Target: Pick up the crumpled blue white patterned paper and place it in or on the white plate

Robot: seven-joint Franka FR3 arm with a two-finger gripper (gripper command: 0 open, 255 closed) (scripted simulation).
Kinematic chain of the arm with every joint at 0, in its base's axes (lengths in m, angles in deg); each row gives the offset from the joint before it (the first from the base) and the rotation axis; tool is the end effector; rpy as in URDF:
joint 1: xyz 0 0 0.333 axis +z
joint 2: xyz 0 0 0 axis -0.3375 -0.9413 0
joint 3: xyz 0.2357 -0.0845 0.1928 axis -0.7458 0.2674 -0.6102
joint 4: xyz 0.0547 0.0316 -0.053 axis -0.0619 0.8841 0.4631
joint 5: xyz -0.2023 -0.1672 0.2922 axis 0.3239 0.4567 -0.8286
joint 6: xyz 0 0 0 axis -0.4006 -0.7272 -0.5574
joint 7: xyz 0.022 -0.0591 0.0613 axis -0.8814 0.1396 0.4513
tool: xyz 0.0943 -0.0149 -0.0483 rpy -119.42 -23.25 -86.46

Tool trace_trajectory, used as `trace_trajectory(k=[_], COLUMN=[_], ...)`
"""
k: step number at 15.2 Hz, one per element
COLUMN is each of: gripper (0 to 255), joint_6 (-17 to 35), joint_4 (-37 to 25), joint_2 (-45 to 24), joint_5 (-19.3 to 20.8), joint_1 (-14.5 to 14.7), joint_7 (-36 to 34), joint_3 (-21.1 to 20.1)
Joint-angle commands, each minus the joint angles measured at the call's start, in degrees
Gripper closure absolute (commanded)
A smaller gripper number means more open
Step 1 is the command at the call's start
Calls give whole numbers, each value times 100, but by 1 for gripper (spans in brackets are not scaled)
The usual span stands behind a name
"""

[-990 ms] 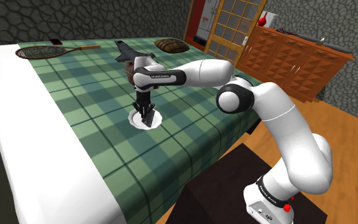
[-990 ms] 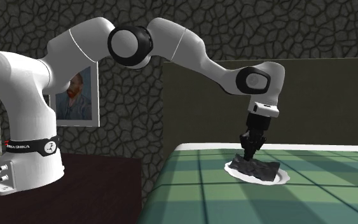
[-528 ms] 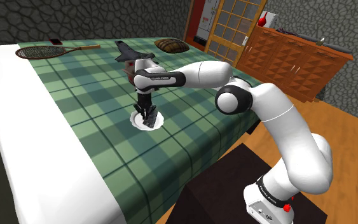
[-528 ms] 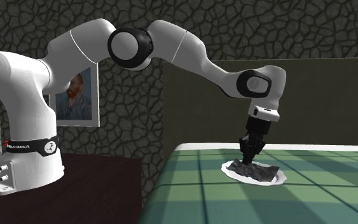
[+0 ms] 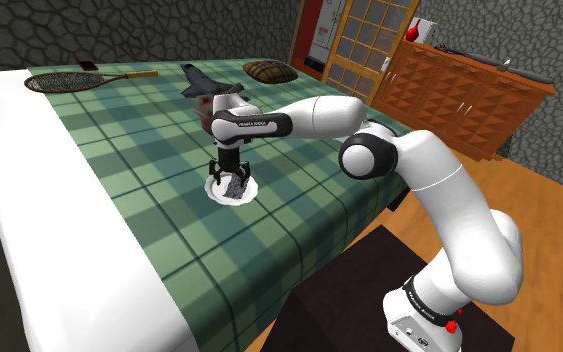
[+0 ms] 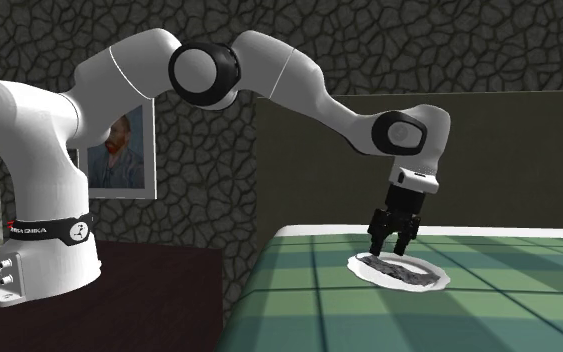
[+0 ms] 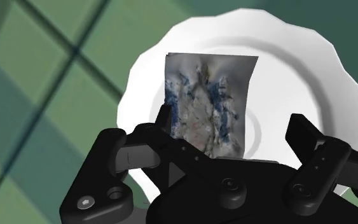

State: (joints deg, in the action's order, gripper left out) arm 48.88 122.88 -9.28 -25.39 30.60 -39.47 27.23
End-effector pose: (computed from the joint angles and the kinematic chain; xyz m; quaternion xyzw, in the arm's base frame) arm 0.7253 0.2085 0.1860 0.9073 -0.3991 -0.1211 0.0527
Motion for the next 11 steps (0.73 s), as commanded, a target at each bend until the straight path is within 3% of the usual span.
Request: trace_trajectory(k=[1,3,11], gripper=[0,0,0], joint_6=[-354,-776,-777], joint_4=[-423,-949,-951], joint_2=[-66,-168,-169], joint_5=[-3,-5,-5], joint_1=[22,50,50], joint_7=[7,19,19], joint_3=[1,4,4])
